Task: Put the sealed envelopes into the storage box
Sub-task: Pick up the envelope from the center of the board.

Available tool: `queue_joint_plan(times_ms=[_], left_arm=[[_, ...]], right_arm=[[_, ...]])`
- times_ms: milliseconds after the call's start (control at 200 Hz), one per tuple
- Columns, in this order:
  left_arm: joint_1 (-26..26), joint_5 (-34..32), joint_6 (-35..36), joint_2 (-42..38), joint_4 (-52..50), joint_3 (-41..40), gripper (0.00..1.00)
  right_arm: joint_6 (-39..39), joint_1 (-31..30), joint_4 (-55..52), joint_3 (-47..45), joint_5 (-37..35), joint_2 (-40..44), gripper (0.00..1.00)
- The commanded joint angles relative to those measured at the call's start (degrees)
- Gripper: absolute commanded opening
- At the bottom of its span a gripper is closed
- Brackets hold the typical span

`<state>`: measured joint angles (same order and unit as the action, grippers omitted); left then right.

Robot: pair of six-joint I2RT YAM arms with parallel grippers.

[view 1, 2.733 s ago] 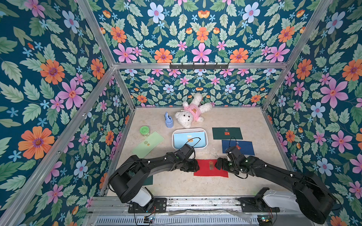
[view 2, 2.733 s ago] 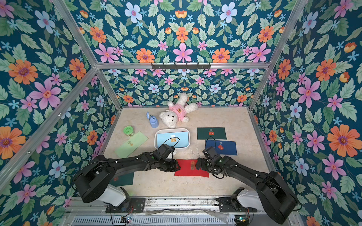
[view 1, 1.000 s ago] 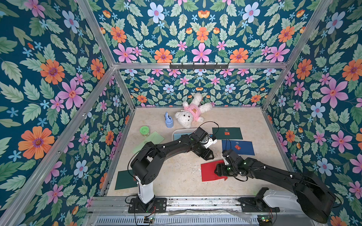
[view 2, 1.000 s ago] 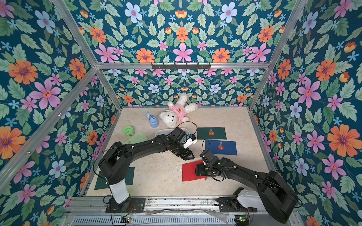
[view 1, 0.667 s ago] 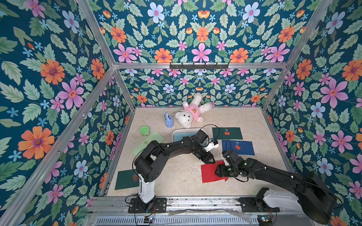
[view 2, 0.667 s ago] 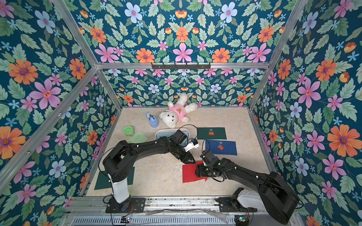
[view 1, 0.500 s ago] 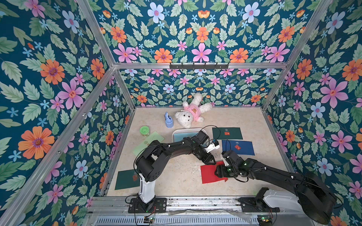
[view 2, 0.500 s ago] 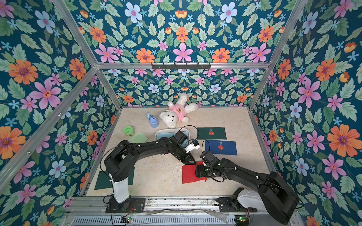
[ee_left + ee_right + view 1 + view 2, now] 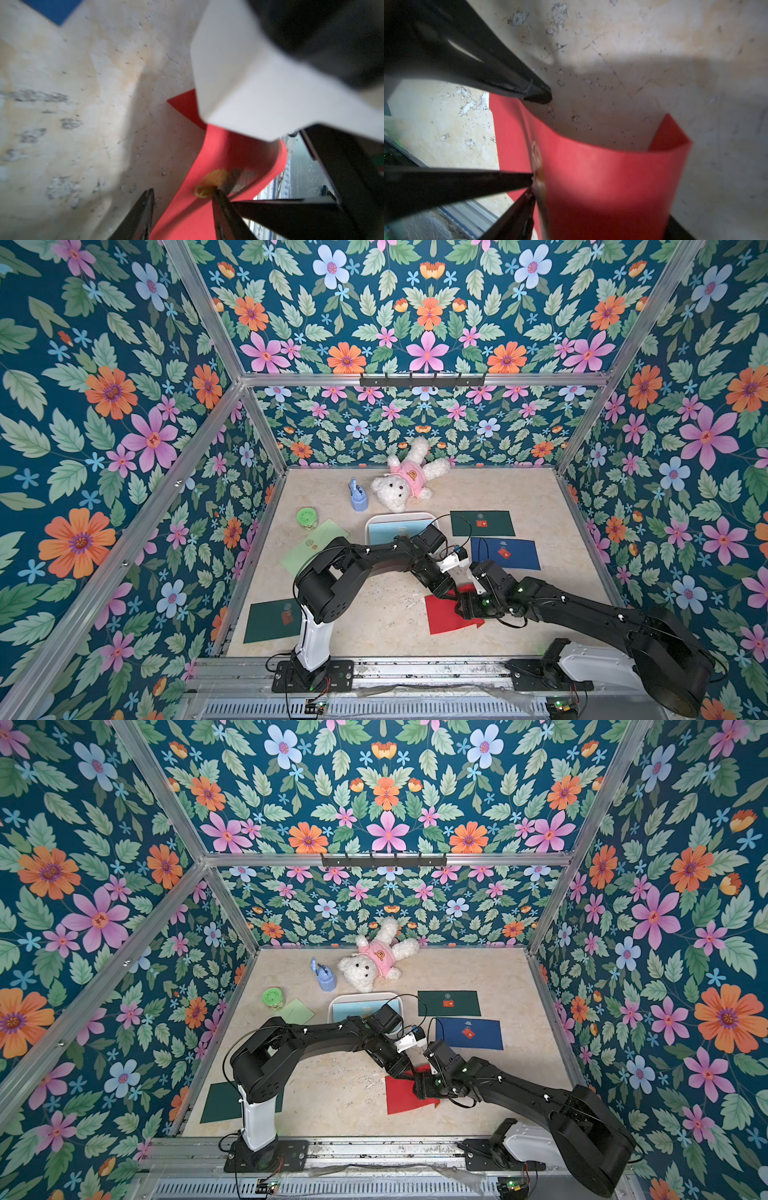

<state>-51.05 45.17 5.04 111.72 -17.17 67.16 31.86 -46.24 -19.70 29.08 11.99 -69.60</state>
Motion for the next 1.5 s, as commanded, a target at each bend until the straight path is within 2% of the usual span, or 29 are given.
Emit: queue_joint_plan(times_ms=[0,50,195,325,530,650,775,955,1250,1495], left_arm=[[-0.3,2.1,1.2,0.0,-1.7,-1.1,0.43],[-0.3,1.4,1.2,-0.1,-1.8,-1.1,0.37],[-0.2,-0.3,0.8,-1.0,-2.3,-0.7,0.12],[-0.1,-1.5,0.4,-2.0,-3.9,-0.4,0.0],[0.0,-7.0,1.0,-4.7,-10.5,0.4,0.0],[0.4,-9.0,1.2,-6.3,-14.0,1.4,0.0],[1.1,-10.9,1.8,-8.2,-18.1,3.5,0.0],[3.8,-13.5,1.7,-11.8,-23.8,5.4,0.0],[11.7,-19.0,2.7,-20.2,-30.9,8.8,0.0],[16.6,-31.8,-5.0,-23.1,-33.1,14.0,0.0]], right_arm=[[0.1,0.0,-2.3,-0.5,0.4,-0.4,0.76],[0.0,0.0,-2.3,-0.5,0.3,-0.5,0.76],[0.0,-0.1,-2.4,-0.3,-0.2,-0.5,0.77],[0.5,-0.1,-3.4,0.7,-1.9,0.6,0.87],[-0.9,0.7,-10.7,9.1,-8.0,3.3,0.97],[-5.2,4.3,-16.1,15.1,-9.4,2.9,0.98],[-10.1,10.6,-19.5,19.3,-9.3,3.1,0.97],[-13.6,19.6,-18.7,22.9,-6.1,2.7,0.86],[-13.1,20.6,-11.7,31.9,-2.8,-9.7,0.52],[-13.1,20.3,-9.2,43.4,0.0,-23.2,0.47]])
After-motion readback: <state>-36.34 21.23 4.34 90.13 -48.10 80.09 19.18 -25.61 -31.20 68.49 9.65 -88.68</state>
